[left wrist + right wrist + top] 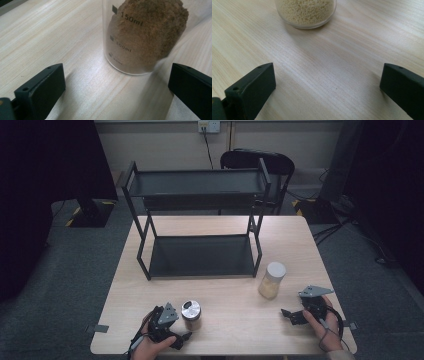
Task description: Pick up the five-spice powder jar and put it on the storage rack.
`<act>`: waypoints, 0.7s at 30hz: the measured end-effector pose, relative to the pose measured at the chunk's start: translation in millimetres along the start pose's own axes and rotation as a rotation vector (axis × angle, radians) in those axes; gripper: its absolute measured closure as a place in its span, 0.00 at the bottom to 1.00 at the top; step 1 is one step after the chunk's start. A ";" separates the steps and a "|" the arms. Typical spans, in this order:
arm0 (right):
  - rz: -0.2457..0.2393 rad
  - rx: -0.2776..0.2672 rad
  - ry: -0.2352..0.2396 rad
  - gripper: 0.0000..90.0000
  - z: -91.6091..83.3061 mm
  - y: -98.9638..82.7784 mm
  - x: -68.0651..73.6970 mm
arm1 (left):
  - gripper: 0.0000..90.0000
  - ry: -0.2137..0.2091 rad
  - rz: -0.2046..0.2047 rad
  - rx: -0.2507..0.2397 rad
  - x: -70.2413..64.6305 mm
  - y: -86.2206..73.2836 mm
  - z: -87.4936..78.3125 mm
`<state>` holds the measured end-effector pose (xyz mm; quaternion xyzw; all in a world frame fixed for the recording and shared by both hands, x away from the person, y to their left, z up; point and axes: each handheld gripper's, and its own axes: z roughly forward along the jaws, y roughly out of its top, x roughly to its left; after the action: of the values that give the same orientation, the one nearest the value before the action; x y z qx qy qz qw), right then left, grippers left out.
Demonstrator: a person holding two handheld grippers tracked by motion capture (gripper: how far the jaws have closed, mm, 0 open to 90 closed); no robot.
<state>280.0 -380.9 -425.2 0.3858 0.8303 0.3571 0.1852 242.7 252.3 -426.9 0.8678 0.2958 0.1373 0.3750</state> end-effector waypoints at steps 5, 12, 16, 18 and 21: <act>0.000 0.000 0.000 0.00 0.0 0.0 0.0 | 0.02 -0.015 -0.017 -0.015 1.1 -2.4 -2.3; 0.000 0.000 0.000 0.00 0.1 -0.1 0.0 | 0.02 -0.042 -0.027 -0.043 3.7 -4.2 -3.9; 0.000 0.000 0.000 0.00 0.1 -0.1 0.1 | 0.02 -0.052 -0.020 -0.054 2.7 -2.9 -4.8; 0.000 0.000 0.000 0.00 0.1 -0.1 0.1 | 0.02 -0.054 -0.024 -0.056 3.0 -2.2 -4.7; 0.000 0.000 0.000 0.00 0.0 -0.1 0.1 | 0.02 -0.054 -0.027 -0.065 3.0 -0.7 -4.5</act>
<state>280.0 -380.8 -425.3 0.3858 0.8302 0.3572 0.1854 242.7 257.0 -424.3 0.8543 0.2929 0.1184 0.4128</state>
